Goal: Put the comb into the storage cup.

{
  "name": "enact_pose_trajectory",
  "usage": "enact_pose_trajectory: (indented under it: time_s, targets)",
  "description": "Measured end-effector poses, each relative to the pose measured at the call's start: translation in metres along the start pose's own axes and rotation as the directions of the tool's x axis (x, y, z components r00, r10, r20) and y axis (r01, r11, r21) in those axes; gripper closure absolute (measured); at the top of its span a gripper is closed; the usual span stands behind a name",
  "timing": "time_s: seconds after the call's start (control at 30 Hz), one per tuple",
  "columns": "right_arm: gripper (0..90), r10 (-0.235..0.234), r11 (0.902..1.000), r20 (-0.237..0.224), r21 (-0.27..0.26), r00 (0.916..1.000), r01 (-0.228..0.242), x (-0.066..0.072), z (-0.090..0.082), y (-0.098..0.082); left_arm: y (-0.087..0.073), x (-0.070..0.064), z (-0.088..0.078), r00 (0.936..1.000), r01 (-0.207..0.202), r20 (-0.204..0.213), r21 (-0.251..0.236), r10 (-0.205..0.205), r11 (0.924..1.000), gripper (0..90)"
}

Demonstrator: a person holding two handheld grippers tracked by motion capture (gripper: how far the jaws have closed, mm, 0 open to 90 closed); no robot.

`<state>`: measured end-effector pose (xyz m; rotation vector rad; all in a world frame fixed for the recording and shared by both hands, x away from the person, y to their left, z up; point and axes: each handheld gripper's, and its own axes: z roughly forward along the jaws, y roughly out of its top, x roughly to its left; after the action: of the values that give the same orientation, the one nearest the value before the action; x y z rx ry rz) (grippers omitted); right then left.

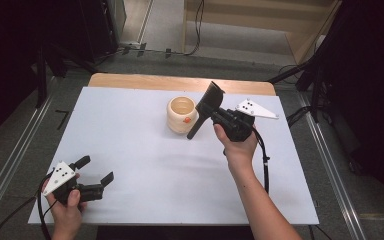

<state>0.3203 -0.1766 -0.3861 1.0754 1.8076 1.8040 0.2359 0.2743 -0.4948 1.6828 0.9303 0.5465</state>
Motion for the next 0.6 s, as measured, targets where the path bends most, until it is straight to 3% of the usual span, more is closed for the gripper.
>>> enact_pose_trajectory:
  time_s: [0.6]
  targets:
    - [81.6, -0.004, 0.9998, 0.014, -0.020, 0.9999, 0.004, -0.010, 0.009, 0.014, 0.000, 0.001, 0.000, 1.0000, 0.008, -0.002, -0.004, -0.008, 1.0000, 0.0]
